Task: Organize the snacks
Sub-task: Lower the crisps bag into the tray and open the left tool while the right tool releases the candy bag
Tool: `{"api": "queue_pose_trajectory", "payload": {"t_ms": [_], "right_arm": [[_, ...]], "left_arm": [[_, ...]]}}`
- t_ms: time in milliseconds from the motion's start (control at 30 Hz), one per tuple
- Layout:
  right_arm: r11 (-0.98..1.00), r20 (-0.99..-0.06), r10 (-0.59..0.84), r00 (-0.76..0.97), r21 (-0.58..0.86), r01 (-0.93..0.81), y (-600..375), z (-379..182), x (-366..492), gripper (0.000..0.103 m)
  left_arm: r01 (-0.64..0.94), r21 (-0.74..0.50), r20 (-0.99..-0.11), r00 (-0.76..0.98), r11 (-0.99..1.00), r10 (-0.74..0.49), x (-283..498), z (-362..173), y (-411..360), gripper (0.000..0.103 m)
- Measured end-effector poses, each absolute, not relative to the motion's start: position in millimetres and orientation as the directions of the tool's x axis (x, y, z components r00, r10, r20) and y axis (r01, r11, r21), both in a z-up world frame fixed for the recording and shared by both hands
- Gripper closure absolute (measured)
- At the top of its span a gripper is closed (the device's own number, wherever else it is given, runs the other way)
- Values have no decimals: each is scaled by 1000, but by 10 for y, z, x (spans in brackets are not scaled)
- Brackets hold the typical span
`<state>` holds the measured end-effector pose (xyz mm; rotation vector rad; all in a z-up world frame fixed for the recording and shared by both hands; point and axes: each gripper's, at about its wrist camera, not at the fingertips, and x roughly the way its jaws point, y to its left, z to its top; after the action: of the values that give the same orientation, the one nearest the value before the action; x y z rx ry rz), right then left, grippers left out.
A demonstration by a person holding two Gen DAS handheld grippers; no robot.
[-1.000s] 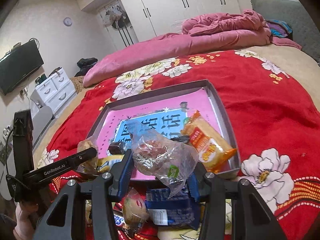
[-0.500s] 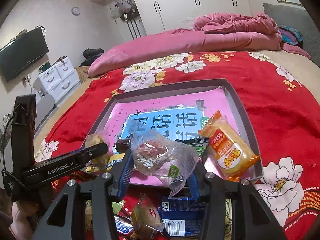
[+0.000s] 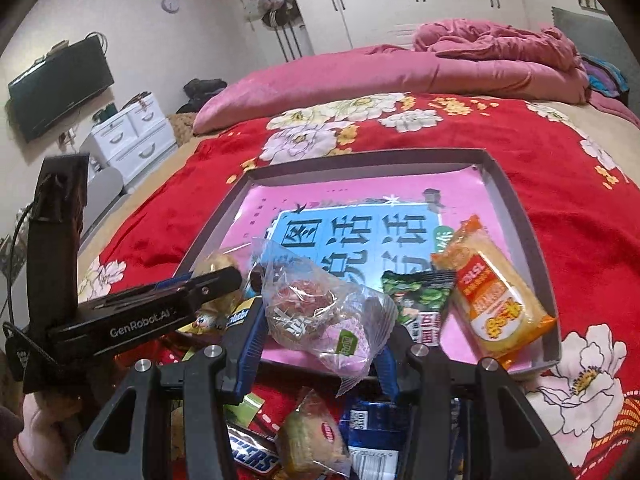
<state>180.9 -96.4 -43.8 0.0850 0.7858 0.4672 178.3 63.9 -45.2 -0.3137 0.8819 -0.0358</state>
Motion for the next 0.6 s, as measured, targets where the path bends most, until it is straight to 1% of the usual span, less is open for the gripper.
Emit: {"api": "queue_pose_trajectory", "payload": {"t_ms": [333,600], "right_arm": [[878,-680,454,576,230,-420,-827,-494,1808,54],[878,-700,441,563,205,-433,-779,-543,1807,54]], "left_arm": [[-97,-285,-755,636,954,-160,1790,-458,642,60],[-97,-285,-755,636,954,-161,1792,-459,644,60]]}}
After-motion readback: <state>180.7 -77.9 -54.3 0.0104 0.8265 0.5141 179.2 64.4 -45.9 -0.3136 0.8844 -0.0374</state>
